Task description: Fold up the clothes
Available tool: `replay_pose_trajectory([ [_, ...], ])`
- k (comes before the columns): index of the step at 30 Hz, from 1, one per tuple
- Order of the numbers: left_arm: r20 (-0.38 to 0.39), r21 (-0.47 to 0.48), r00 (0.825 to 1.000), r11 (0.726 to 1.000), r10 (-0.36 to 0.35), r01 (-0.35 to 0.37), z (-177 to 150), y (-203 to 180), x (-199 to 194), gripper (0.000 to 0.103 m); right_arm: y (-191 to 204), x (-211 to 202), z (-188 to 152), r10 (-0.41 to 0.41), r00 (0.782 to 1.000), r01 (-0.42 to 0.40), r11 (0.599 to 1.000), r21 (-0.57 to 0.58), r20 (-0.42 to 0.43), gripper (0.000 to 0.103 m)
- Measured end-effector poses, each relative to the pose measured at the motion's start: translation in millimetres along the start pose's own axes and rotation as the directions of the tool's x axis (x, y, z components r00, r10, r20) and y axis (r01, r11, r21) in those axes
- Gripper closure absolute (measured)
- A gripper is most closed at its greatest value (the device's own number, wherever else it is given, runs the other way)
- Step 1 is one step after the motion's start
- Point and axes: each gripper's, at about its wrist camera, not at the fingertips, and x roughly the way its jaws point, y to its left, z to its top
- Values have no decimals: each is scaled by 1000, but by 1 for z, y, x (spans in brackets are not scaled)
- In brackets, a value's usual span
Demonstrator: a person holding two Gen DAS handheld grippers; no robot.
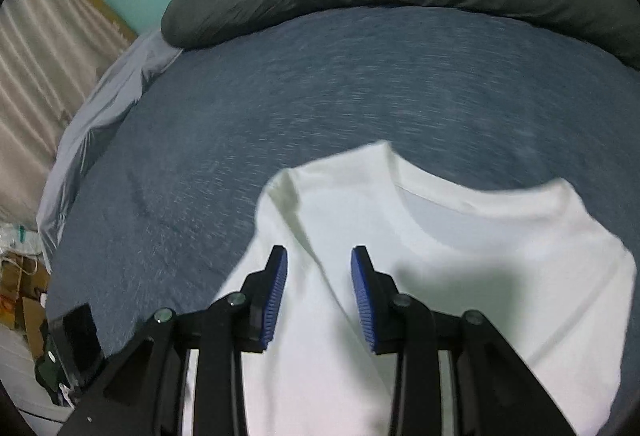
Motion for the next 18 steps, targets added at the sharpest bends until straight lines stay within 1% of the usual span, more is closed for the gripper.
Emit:
replay_pose_trajectory([
  [5, -2, 10, 1000, 1000, -14, 14, 0, -1, 5, 86, 26, 43, 27, -14, 999, 12, 999, -37, -33, 70],
  [6, 0, 11, 1000, 1000, -10, 10, -1, -1, 5, 88, 29, 52, 30, -12, 999, 10, 999, -37, -46, 70],
  [9, 0, 8, 1000, 1000, -13, 13, 0, 0, 6, 91, 36, 73, 38, -37, 998, 33, 998, -59, -58, 70],
  [12, 5, 6, 1000, 1000, -12, 12, -2, 0, 5, 92, 37, 86, 40, -25, 998, 22, 999, -48, -65, 70],
  [13, 6, 9, 1000, 1000, -10, 10, -2, 0, 5, 92, 37, 89, 40, -30, 997, 27, 998, -55, -66, 72],
  [14, 10, 3, 1000, 1000, -13, 12, -3, 0, 4, 93, 38, 91, 39, -34, 997, 30, 998, -64, -66, 86],
  [15, 12, -4, 1000, 1000, -15, 15, -3, 0, 3, 93, 37, 92, 40, -35, 997, 31, 997, -66, -64, 95],
  [18, 15, -3, 1000, 1000, -8, 8, -3, 0, 0, 94, 32, 88, 42, -32, 999, 31, 999, -42, -23, 98],
])
